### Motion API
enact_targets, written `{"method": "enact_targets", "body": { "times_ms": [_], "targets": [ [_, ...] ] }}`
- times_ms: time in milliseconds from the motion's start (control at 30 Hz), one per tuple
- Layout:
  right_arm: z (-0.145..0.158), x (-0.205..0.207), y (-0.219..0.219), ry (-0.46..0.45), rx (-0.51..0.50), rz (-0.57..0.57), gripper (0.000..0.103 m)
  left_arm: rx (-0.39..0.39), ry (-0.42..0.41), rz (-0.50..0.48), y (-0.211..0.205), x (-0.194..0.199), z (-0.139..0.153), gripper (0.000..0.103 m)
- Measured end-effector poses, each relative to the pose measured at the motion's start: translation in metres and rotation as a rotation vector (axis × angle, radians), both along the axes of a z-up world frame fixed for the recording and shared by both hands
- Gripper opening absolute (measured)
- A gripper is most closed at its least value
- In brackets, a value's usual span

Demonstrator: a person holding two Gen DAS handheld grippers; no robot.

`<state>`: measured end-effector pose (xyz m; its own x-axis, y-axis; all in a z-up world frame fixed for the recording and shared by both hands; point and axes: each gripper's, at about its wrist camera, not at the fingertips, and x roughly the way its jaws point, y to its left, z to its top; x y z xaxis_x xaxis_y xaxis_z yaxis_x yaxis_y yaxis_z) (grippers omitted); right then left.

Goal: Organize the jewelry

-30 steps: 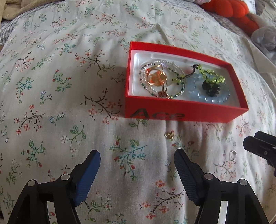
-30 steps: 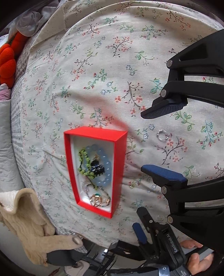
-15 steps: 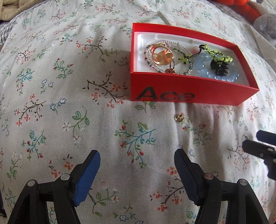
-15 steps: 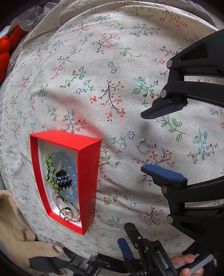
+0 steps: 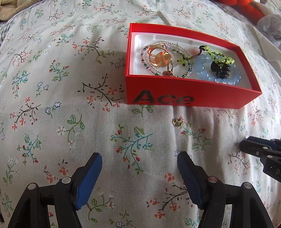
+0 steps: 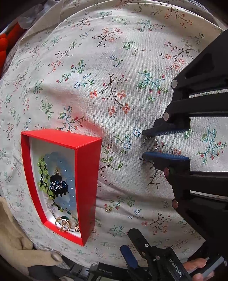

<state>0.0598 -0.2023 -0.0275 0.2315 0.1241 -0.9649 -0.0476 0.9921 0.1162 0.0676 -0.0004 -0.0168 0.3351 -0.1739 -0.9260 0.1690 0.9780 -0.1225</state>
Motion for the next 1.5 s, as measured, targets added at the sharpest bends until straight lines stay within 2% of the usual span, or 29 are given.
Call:
{"method": "enact_targets", "body": {
  "times_ms": [133, 200, 367, 633, 833, 1000, 1100, 1167, 1200, 1333, 1500],
  "targets": [
    [0.002, 0.002, -0.003, -0.007, 0.020, -0.006, 0.014, -0.022, -0.001, 0.004, -0.001, 0.002, 0.001, 0.074],
    [0.004, 0.001, -0.006, -0.012, 0.035, -0.011, 0.008, -0.041, -0.001, 0.004, -0.001, 0.004, 0.001, 0.074],
    [0.011, -0.003, -0.024, -0.025, 0.053, -0.023, 0.008, -0.103, 0.019, 0.019, -0.005, 0.013, 0.000, 0.071],
    [0.020, -0.005, -0.048, -0.044, 0.072, -0.051, 0.005, -0.173, 0.042, 0.031, -0.027, 0.030, -0.008, 0.041],
    [0.017, -0.004, -0.050, -0.041, 0.090, -0.052, 0.005, -0.160, 0.022, 0.051, -0.043, 0.041, -0.016, 0.025],
    [0.016, -0.003, -0.055, -0.030, 0.112, -0.054, 0.008, -0.095, 0.018, 0.035, -0.058, 0.047, -0.021, 0.007],
    [0.016, -0.003, -0.053, -0.023, 0.110, -0.051, 0.021, -0.064, 0.012, 0.019, -0.062, 0.047, -0.019, 0.006],
    [0.017, -0.003, -0.051, -0.023, 0.114, -0.048, 0.035, -0.060, 0.011, 0.018, -0.063, 0.046, -0.018, 0.006],
    [0.017, 0.000, -0.048, -0.025, 0.117, -0.046, 0.037, -0.061, 0.012, 0.018, -0.064, 0.046, -0.018, 0.006],
    [0.016, 0.000, -0.042, -0.019, 0.124, -0.034, 0.038, -0.073, 0.011, 0.017, -0.059, 0.041, -0.016, 0.006],
    [-0.001, 0.004, -0.031, 0.008, 0.059, -0.015, 0.036, -0.077, 0.009, 0.017, -0.056, 0.038, -0.014, 0.006]
  ]
}}
